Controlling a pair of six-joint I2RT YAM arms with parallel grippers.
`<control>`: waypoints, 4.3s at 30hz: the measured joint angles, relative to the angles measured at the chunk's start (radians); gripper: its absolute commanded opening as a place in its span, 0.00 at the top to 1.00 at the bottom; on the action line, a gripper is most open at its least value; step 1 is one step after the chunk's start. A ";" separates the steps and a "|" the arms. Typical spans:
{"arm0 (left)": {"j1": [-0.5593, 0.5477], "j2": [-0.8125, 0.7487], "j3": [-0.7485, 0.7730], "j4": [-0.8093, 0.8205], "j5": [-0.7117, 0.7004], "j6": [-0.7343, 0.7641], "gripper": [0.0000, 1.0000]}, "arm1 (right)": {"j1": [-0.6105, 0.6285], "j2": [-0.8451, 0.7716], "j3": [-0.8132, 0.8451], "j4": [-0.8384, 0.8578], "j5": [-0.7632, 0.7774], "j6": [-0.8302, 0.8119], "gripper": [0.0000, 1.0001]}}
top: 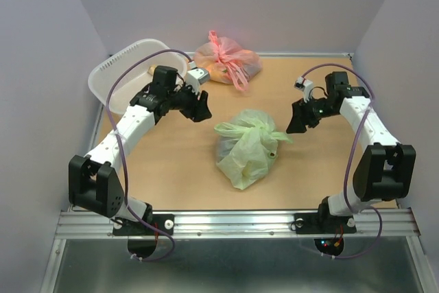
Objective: Place the fake fruits into the plastic bag and tie a complex knot
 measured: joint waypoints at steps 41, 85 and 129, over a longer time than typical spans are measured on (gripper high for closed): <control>-0.193 0.227 0.040 0.048 -0.039 0.467 0.53 | 0.200 0.077 -0.043 0.085 0.166 -0.126 0.78; 0.063 0.010 -0.167 0.229 -0.113 -0.194 1.00 | -0.059 0.111 -0.070 0.270 0.089 0.465 1.00; 0.177 -0.023 -0.116 0.179 -0.162 -0.019 0.97 | 0.140 0.300 0.106 0.437 0.115 0.412 0.99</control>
